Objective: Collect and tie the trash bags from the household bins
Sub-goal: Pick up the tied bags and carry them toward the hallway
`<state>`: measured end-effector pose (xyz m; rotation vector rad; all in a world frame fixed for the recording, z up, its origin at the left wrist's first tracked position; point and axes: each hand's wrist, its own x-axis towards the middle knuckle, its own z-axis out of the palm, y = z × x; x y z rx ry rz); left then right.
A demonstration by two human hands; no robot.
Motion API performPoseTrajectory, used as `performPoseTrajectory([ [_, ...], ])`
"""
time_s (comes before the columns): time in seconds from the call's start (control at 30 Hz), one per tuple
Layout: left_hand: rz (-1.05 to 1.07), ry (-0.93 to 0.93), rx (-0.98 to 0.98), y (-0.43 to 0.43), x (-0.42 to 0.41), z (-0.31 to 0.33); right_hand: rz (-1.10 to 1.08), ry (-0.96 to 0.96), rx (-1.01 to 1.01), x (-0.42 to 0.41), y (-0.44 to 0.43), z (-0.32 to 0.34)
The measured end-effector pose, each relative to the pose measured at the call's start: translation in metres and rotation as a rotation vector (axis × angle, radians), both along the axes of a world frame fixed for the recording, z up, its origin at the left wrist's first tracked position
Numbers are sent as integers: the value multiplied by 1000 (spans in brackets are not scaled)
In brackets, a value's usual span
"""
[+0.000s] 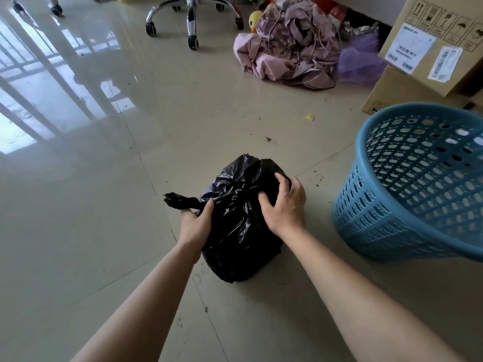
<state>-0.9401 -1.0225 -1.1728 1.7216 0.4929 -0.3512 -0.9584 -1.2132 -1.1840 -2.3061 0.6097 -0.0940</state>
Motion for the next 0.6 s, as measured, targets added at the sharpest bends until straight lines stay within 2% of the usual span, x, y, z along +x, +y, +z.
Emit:
performPoseTrajectory([
  [0.03, -34, 0, 22, -4, -4, 0, -47, 15, 15, -1, 4, -1],
  [0.13, -116, -35, 55, -9, -17, -6, -131, 36, 229, -2, 12, -2],
  [0.27, -52, -151, 53, -1, -42, -17, -91, -163, 254, -21, 22, -1],
  [0.37, -18, -195, 99, 3, -63, -17, -107, -177, 320, -39, 36, 2],
  [0.47, 5, -168, 92, 3, -81, 4, -124, -145, 369, -54, 47, 25],
  [0.6, -5, -122, 118, 11, -101, 73, -163, -72, 413, -76, 53, 87],
])
